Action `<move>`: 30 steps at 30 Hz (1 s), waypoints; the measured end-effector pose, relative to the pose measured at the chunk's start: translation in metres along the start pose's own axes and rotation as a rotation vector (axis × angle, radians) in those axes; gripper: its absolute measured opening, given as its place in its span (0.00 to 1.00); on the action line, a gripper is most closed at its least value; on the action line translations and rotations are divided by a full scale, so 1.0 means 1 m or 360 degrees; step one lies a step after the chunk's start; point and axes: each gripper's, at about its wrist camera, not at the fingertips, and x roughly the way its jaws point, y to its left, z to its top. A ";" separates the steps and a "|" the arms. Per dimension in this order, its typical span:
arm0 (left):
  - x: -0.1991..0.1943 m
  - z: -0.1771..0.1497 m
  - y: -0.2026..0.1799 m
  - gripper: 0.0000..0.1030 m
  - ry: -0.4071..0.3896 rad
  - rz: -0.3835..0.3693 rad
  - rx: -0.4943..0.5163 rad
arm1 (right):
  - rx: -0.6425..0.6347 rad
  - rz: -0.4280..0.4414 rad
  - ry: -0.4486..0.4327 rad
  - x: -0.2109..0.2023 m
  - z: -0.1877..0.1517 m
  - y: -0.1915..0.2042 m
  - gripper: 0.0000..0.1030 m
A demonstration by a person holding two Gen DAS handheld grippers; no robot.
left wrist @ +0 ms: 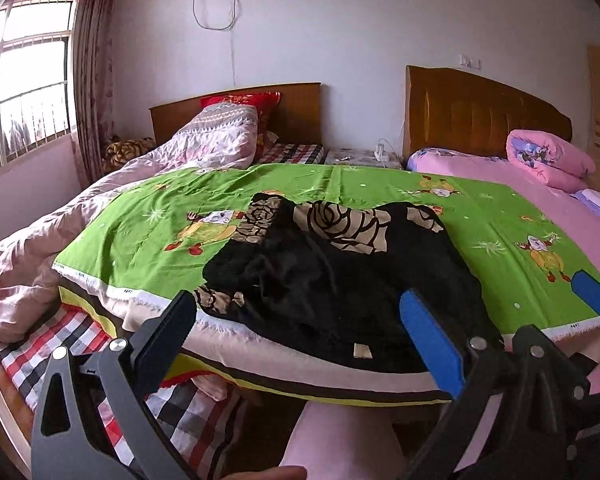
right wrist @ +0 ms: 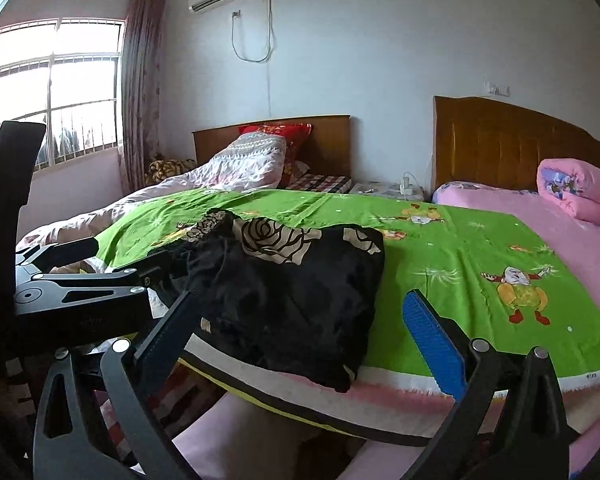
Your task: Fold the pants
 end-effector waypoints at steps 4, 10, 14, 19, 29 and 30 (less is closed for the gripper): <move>-0.001 0.000 -0.002 0.99 0.0002 0.0002 0.0008 | 0.0008 0.0001 0.0002 -0.001 0.000 -0.001 0.96; -0.001 0.000 -0.001 0.99 0.0001 0.0001 0.0011 | 0.0011 0.0008 0.0012 0.001 0.000 -0.002 0.96; -0.001 0.000 -0.001 0.99 0.0001 0.0002 0.0011 | 0.0016 0.0008 0.0019 0.002 0.000 -0.002 0.96; -0.002 0.000 -0.001 0.99 0.0000 0.0002 0.0012 | 0.0017 0.0007 0.0019 0.002 0.000 -0.002 0.96; -0.002 0.000 -0.001 0.99 0.0002 0.0001 0.0012 | 0.0021 0.0012 0.0027 0.002 -0.002 -0.003 0.96; -0.002 0.000 -0.001 0.99 0.0003 0.0003 0.0011 | 0.0022 0.0014 0.0031 0.002 -0.002 -0.003 0.96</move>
